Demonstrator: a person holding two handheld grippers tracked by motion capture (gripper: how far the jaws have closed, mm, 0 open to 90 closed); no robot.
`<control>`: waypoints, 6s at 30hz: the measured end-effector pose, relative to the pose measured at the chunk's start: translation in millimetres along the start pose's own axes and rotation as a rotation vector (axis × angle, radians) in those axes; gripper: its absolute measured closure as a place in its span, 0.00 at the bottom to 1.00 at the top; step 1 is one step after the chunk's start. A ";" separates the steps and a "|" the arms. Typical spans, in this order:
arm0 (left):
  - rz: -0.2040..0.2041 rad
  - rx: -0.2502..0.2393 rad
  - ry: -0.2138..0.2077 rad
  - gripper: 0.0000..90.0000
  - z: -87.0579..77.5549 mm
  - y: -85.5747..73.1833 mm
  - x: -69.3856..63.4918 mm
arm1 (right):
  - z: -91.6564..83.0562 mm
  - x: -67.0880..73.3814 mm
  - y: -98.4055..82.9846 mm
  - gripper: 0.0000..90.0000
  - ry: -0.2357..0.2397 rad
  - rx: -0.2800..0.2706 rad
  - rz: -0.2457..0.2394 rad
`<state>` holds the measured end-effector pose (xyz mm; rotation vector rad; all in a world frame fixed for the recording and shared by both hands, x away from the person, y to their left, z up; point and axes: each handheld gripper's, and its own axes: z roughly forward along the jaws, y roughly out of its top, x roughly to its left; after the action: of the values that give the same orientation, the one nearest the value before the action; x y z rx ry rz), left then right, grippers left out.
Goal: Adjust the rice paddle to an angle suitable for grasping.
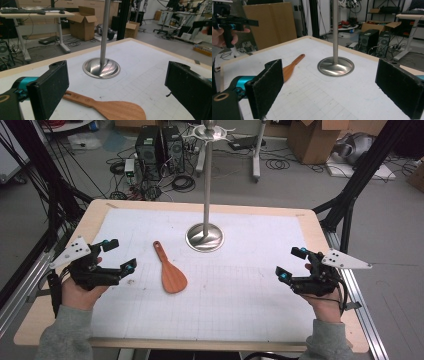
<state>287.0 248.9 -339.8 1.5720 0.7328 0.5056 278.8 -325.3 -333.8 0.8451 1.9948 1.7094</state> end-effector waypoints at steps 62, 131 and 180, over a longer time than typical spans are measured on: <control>0.061 0.415 -0.042 1.00 146.1 -68.3 -13.3 | -14.1 9.1 -15.5 0.08 -0.060 0.055 -0.015; 0.129 0.625 -0.037 1.00 108.5 -87.2 -29.7 | 16.7 10.4 -5.5 0.08 -0.023 0.070 -0.072; 0.008 0.549 0.154 1.00 57.1 -93.9 39.0 | 23.6 11.6 -3.7 0.08 -0.003 0.081 -0.073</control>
<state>338.6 239.1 -443.9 2.0597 1.0444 0.4557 284.3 -300.3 -340.7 0.7908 2.0793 1.5962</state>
